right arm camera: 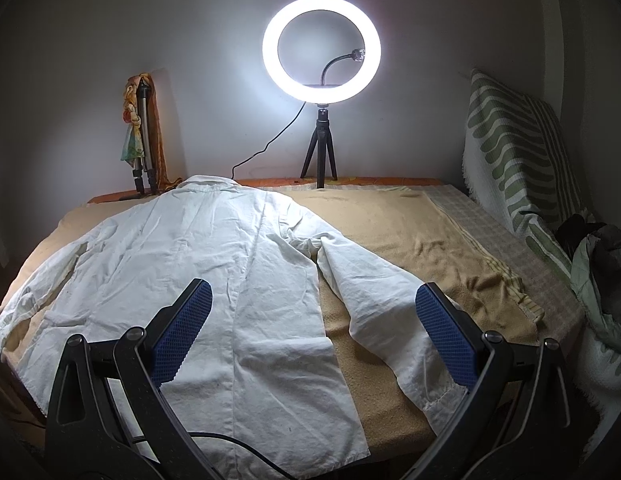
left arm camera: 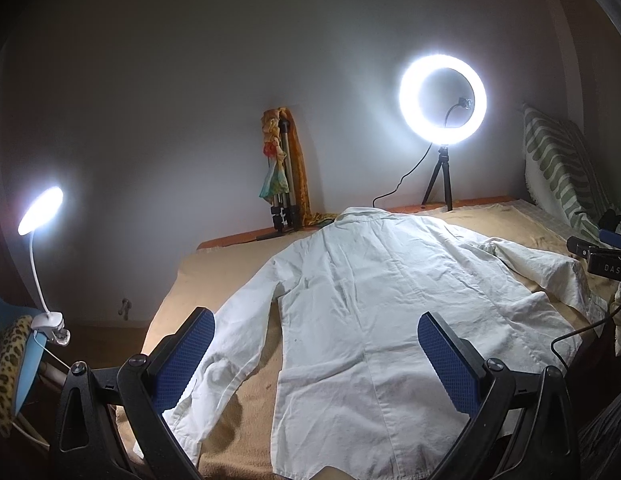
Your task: Fold small clothes
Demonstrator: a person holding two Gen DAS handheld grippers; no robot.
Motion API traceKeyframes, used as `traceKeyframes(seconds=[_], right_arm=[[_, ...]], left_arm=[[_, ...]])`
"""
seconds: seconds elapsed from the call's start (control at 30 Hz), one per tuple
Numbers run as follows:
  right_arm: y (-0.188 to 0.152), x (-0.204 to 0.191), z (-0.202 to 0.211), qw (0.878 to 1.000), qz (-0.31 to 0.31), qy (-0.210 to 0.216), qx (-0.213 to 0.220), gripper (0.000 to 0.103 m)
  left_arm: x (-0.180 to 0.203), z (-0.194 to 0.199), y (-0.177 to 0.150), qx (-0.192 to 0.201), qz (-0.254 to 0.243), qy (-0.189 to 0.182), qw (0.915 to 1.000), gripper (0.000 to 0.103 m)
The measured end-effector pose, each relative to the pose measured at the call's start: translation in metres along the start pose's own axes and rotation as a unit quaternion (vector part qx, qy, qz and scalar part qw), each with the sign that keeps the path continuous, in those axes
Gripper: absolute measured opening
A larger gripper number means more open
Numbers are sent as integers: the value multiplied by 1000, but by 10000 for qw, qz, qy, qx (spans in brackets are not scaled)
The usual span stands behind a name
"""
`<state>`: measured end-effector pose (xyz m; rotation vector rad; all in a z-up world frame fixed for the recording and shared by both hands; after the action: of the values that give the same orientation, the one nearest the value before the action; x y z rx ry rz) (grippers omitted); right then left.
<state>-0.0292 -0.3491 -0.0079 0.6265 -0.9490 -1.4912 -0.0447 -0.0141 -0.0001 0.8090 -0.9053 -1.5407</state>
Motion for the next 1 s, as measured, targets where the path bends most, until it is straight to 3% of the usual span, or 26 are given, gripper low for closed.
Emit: traceKeyframes(seconds=[1.0], right_arm=[[4,-5,8,9999,63,-101,68,103]], left_arm=[[7,0,-1,-19,2,-124,9999,103]])
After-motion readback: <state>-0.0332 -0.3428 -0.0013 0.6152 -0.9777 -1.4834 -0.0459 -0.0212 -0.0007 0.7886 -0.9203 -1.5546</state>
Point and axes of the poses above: each gripper's, at about its wrist camera, not at the fingertips, and z roughly against the way its jaws point, x to its right, y to its top, the point moved 1 cm from there along -z, roughly the way its jaws point, and after that the axes turned 9 degrees about -y, right-handed, at the moved point
